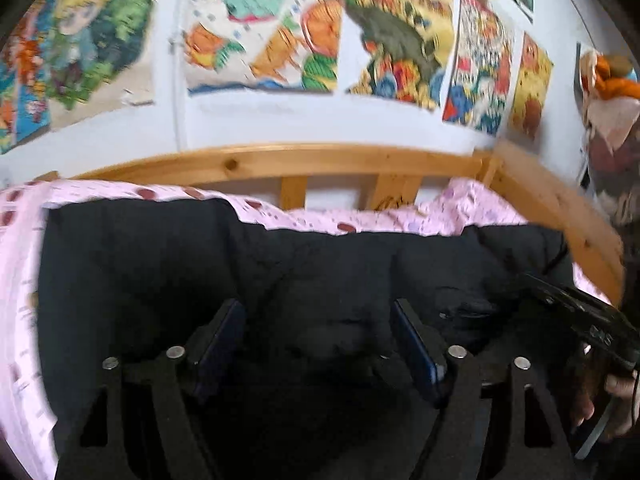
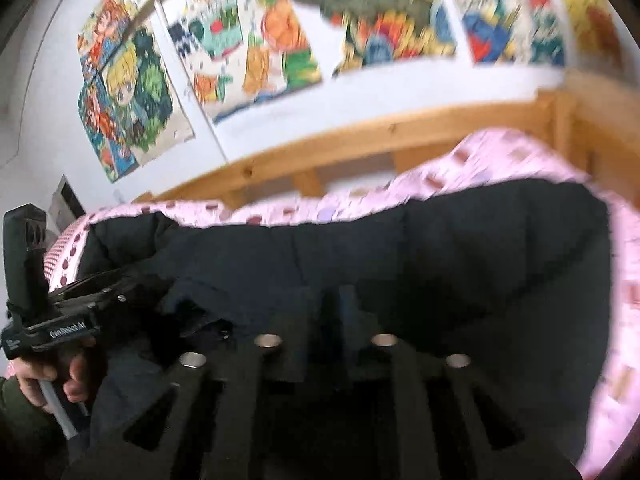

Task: Fold large clothes
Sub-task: 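Release the hem and lift both grippers away from the jacket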

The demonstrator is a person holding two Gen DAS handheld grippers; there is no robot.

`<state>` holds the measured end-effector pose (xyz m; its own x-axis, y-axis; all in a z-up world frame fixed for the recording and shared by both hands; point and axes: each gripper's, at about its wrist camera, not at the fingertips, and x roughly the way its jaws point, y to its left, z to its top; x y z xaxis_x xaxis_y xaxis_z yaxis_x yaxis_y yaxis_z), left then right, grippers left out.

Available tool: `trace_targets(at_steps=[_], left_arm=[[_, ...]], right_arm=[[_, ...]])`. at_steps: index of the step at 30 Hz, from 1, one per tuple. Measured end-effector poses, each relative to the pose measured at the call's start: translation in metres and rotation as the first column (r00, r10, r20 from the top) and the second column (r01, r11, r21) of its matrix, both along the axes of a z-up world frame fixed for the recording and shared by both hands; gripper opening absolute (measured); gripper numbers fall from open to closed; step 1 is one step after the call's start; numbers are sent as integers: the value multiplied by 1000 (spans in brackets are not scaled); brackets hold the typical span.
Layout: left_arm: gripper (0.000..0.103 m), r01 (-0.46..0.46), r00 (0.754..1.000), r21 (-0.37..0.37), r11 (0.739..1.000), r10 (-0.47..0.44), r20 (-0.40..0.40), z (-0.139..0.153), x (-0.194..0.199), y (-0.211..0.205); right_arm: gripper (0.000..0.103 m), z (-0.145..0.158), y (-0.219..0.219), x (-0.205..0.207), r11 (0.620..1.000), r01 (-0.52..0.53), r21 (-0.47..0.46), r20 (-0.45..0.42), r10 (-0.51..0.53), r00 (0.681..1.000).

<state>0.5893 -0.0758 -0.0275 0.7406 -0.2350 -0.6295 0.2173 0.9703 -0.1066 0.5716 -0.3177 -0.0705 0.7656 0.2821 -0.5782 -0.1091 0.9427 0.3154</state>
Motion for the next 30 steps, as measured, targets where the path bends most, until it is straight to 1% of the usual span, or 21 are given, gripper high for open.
trace_targets(at_steps=[1, 2, 3, 5, 7, 8, 10, 13, 17, 19, 22, 26, 30], left_arm=[[79, -3, 1000, -7, 1000, 4, 12, 5, -6, 2], [82, -3, 1000, -19, 1000, 4, 27, 14, -15, 3], [86, -3, 999, -33, 999, 5, 44, 24, -26, 5], [92, -8, 997, -45, 999, 11, 78, 41, -43, 9], [97, -21, 992, -46, 999, 26, 120, 58, -61, 12], [101, -35, 989, -42, 998, 41, 139, 67, -71, 14], [103, -68, 983, -28, 997, 72, 169, 85, -91, 17], [103, -85, 971, -3, 996, 84, 224, 108, -118, 19], [103, -104, 950, 17, 994, 94, 298, 134, -161, 22], [103, -122, 944, 22, 992, 109, 312, 141, -180, 23], [103, -139, 942, 32, 990, 122, 314, 150, -207, 24], [103, -136, 935, 52, 989, 111, 336, 159, -241, 25], [103, -141, 928, 48, 989, 115, 356, 167, -273, 31]], right_arm=[[41, 9, -1, -9, 1000, 21, -23, 21, -20, 1000], [54, 19, -1, -20, 998, 35, -44, 47, -33, 998], [57, 28, -1, -29, 997, 42, -58, 72, -38, 997], [61, 45, -6, -45, 995, 58, -84, 95, -50, 994], [70, 65, -7, -63, 994, 70, -90, 109, -60, 992], [76, 72, -9, -70, 993, 76, -93, 117, -65, 991], [79, 93, -10, -88, 990, 89, -110, 145, -73, 987], [84, 120, -12, -112, 984, 101, -146, 185, -73, 980], [96, 150, -5, -147, 978, 115, -175, 242, -71, 968], [97, 162, -3, -165, 979, 104, -178, 264, -54, 963], [97, 176, 1, -190, 976, 84, -199, 280, -25, 960], [97, 189, 8, -218, 970, 56, -236, 284, 13, 959], [97, 203, 11, -249, 962, 59, -265, 282, 19, 959]])
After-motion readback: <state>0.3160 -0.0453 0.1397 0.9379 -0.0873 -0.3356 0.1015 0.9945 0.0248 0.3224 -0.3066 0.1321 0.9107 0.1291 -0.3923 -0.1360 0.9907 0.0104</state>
